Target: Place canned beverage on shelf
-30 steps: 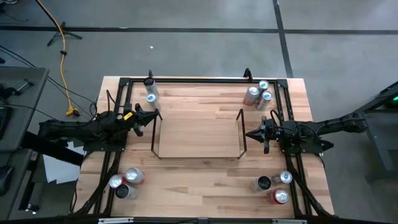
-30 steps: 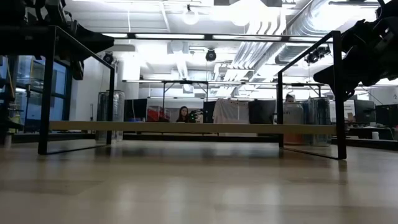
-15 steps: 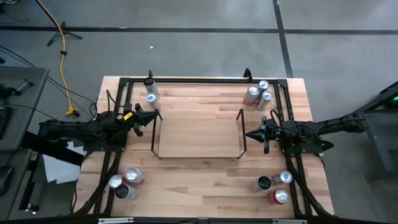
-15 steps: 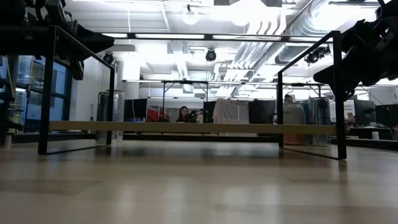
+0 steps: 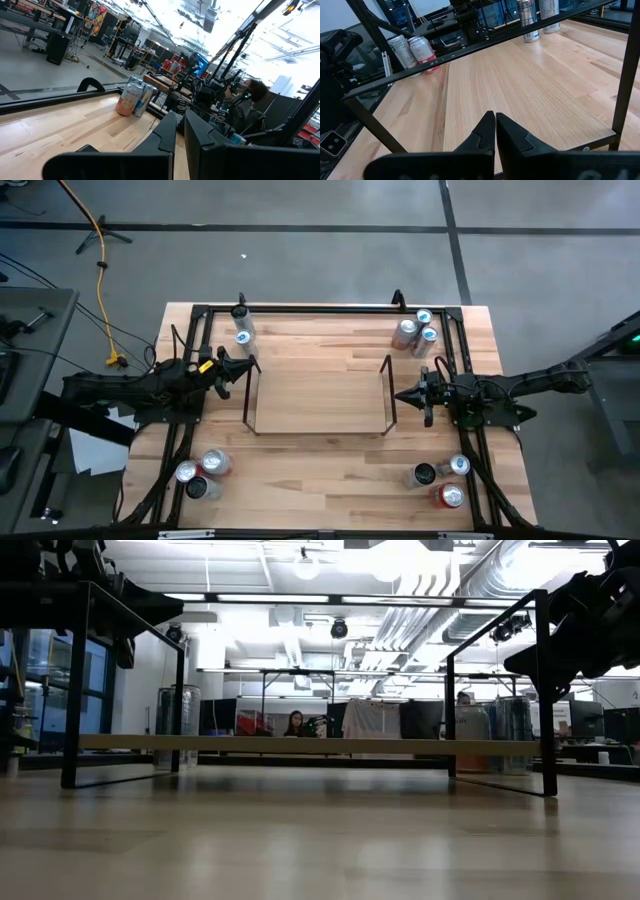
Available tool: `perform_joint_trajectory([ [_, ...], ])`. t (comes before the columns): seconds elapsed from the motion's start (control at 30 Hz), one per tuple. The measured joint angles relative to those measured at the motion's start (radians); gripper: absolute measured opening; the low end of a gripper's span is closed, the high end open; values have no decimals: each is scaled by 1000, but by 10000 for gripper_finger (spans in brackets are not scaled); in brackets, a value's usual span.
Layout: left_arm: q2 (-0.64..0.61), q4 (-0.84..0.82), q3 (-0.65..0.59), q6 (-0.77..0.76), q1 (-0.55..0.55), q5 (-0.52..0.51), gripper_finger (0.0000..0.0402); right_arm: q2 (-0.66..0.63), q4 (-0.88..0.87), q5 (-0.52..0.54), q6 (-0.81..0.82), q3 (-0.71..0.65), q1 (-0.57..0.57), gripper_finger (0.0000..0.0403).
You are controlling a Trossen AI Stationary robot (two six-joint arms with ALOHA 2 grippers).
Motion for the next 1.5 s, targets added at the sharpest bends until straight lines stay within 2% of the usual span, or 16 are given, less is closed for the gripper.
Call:
perform_joint_trajectory([
  [0.4, 0, 0, 0, 0, 0, 0, 1, 0, 0, 0, 0, 0, 0, 0],
  [0.57, 0, 0, 0, 0, 0, 0, 1, 0, 0, 4, -90, 0, -3, 0],
  [0.77, 0, 0, 0, 0, 0, 0, 1, 0, 2, 4, -93, 0, -3, 0],
  [1.03, 0, 0, 0, 0, 0, 0, 1, -1, 73, 4, 46, 9, -3, 0],
  [1.17, 0, 0, 0, 0, 0, 0, 1, -1, -66, 4, 51, 96, -3, 0],
  [1.3, 0, 0, 0, 0, 0, 0, 1, 1, -455, 34, 7, 270, -3, 0],
  [1.4, 0, 0, 0, 0, 0, 0, 1, -7, -517, 135, 127, 330, -4, 0],
  [1.5, 0, -6, 0, 0, 0, 0, 1, -6, -474, 143, 160, 375, -3, 0],
])
